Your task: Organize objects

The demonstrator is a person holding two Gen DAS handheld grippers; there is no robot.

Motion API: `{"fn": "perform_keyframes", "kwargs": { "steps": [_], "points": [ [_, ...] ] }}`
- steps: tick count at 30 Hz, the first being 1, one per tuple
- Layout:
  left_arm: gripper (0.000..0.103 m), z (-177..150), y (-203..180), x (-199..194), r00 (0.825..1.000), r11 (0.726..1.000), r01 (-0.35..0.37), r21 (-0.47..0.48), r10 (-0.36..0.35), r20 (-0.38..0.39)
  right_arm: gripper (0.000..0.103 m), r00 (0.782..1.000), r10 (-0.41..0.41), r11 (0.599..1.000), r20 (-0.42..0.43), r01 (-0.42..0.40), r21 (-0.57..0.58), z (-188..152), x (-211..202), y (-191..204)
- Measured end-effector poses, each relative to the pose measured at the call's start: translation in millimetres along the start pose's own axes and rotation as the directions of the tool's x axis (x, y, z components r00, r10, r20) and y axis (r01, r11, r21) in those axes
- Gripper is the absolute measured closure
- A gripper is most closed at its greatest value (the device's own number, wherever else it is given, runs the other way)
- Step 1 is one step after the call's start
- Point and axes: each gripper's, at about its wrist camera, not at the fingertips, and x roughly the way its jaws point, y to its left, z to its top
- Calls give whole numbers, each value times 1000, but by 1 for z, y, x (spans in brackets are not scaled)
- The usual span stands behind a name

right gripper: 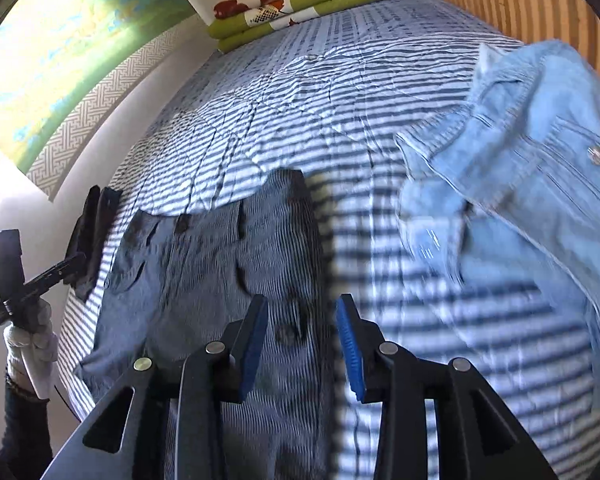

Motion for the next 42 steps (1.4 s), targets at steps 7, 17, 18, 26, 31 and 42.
{"fn": "perform_keyframes", "kwargs": {
  "steps": [7,17,18,26,31,42],
  "points": [
    [39,-106,-150,33,979,933,64,354,10,-204,67,999,0,1000,-35,0,20,-146,-54,-8],
    [50,-140,-185,69,949,839,-85,537,232,-213,64,998,-43,994,-40,39,-105,-194,-53,22],
    [54,-140,-184,69,946,841,-87,534,237,-219,64,998,-48,993,-50,42,-113,-197,-50,23],
    [83,-143,-171,63,943,845,-100,526,249,-222,88,984,-165,983,-73,158,-91,-193,-25,20],
    [84,-139,-148,30,962,882,-76,465,188,-198,94,984,-174,981,-32,171,-87,-191,-48,33],
    [51,-156,-132,34,941,917,-20,399,152,-303,80,966,-232,966,-113,215,-146,-208,-33,26]
  ]
}}
